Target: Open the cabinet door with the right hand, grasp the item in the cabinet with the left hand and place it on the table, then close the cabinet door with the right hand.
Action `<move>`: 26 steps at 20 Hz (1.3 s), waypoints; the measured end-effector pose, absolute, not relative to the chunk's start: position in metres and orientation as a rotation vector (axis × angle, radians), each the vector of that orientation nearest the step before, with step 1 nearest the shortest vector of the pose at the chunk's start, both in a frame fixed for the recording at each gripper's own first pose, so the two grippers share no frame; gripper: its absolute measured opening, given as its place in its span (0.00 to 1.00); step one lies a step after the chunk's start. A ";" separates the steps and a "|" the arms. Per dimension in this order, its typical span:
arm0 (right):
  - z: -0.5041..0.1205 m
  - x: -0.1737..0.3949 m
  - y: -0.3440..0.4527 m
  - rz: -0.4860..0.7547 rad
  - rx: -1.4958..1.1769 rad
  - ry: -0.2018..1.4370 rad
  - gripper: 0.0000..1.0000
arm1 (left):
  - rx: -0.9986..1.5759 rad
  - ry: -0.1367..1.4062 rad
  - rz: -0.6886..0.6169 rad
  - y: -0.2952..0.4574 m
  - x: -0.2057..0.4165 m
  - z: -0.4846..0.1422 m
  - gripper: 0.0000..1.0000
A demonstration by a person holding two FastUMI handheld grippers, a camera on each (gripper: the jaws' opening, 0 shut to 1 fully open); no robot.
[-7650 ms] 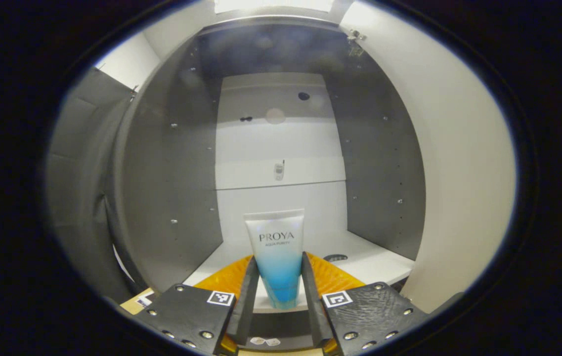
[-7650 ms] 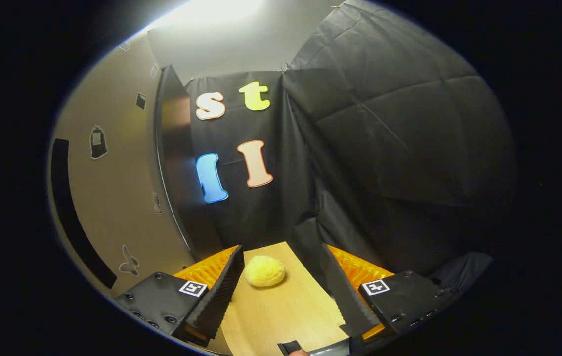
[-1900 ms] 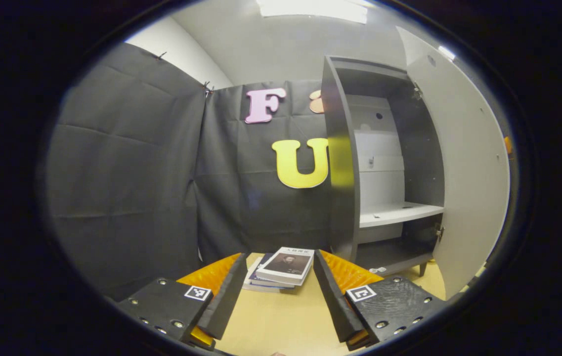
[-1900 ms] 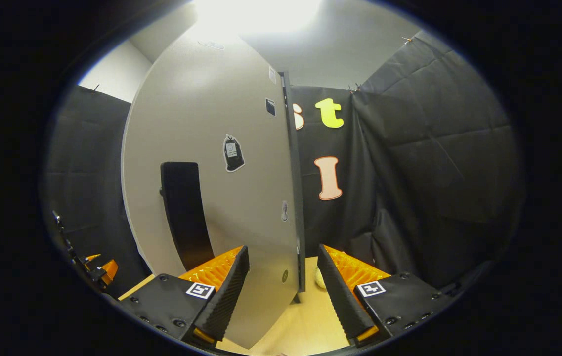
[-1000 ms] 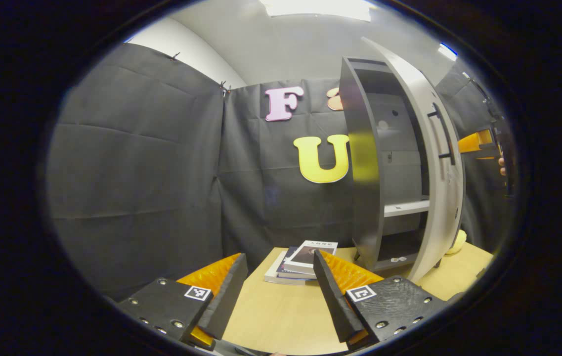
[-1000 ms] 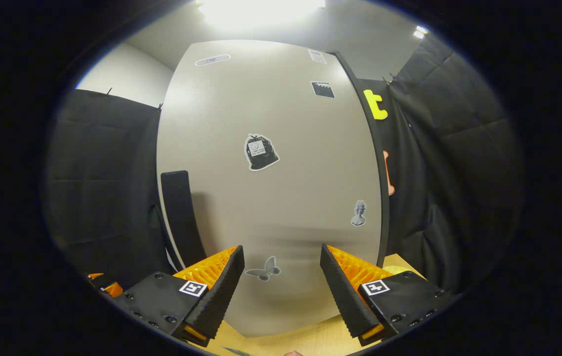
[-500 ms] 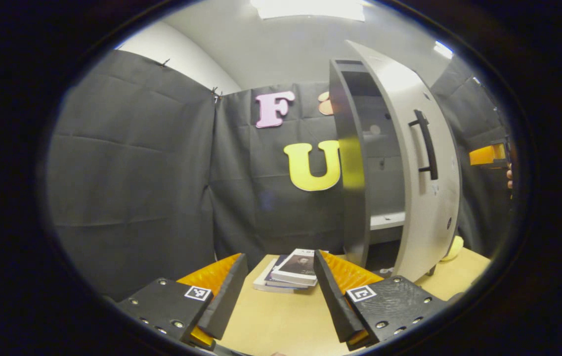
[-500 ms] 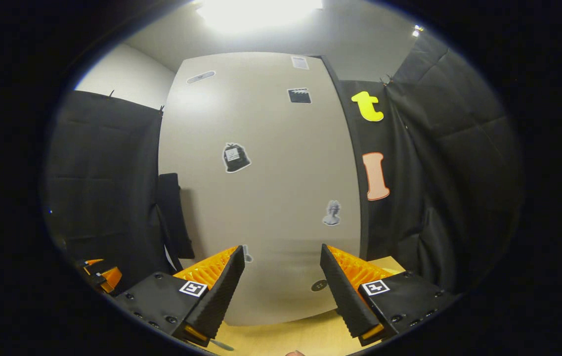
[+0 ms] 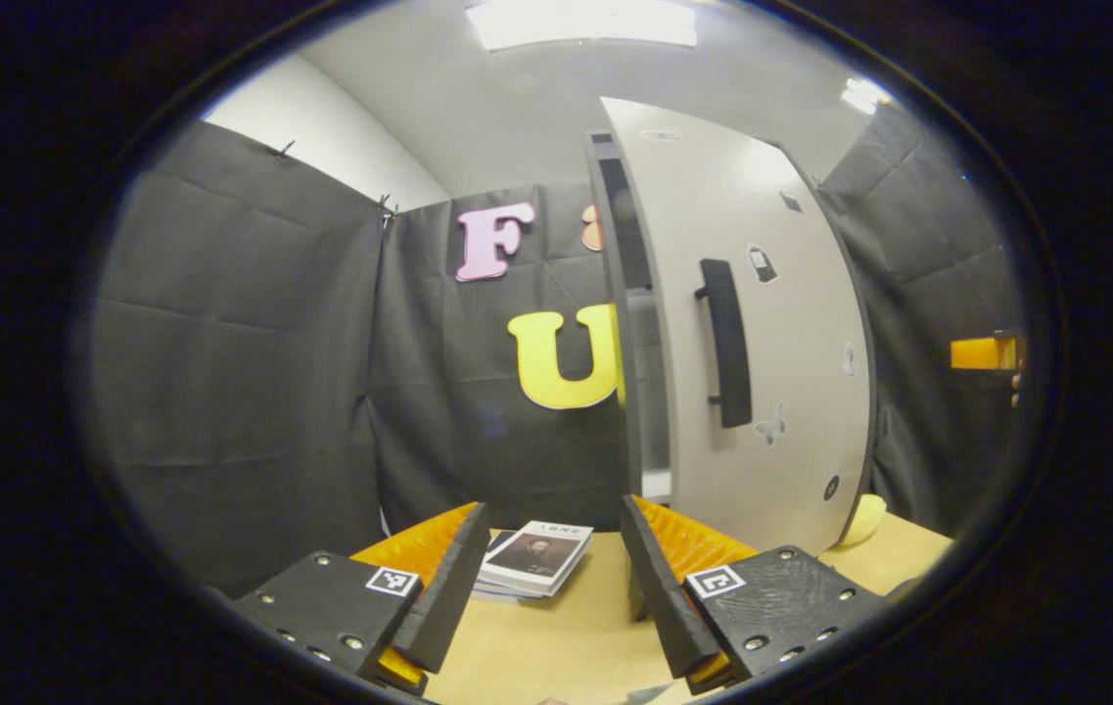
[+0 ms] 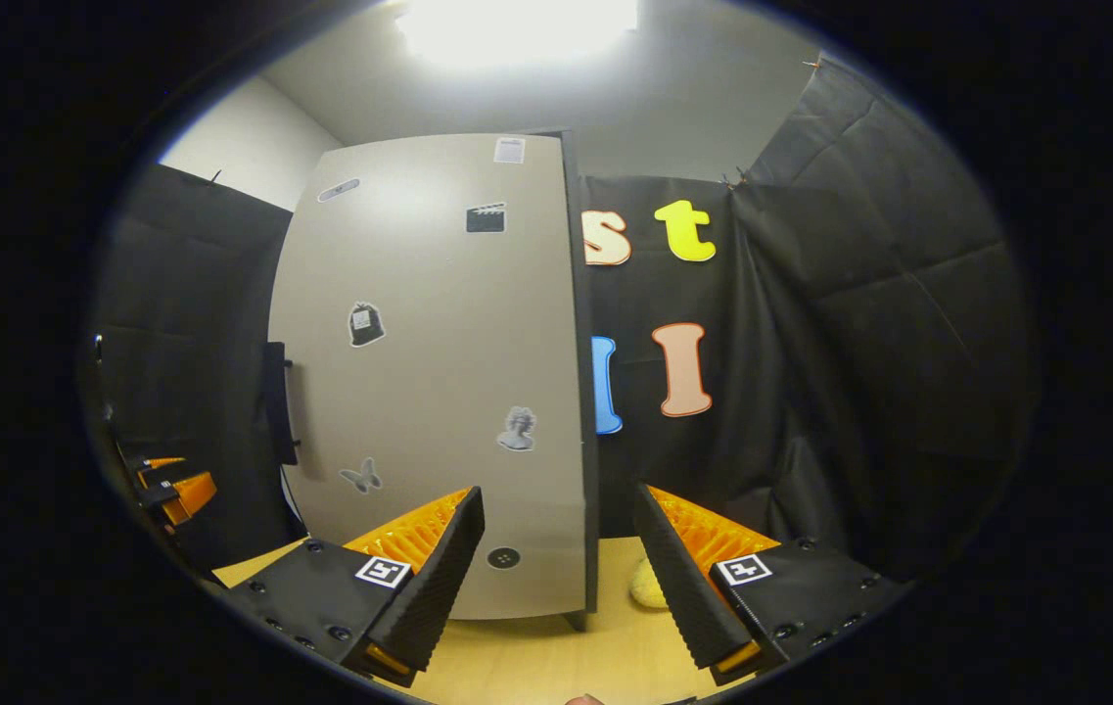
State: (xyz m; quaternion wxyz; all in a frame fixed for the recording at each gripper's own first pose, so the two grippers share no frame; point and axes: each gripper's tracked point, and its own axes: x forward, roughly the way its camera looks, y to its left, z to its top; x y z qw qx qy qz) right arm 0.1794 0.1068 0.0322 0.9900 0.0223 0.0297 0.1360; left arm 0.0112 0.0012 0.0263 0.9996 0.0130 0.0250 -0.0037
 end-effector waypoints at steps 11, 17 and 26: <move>-0.012 0.192 0.053 0.269 0.104 0.073 0.97 | 0.064 0.024 0.037 -0.044 0.006 0.059 0.82; -0.008 0.186 0.057 0.218 0.104 0.052 0.98 | 0.068 0.034 -0.013 -0.044 0.005 0.055 0.82; 0.009 0.181 0.074 0.211 0.050 0.011 0.98 | 0.046 0.025 0.026 -0.010 0.010 0.053 0.82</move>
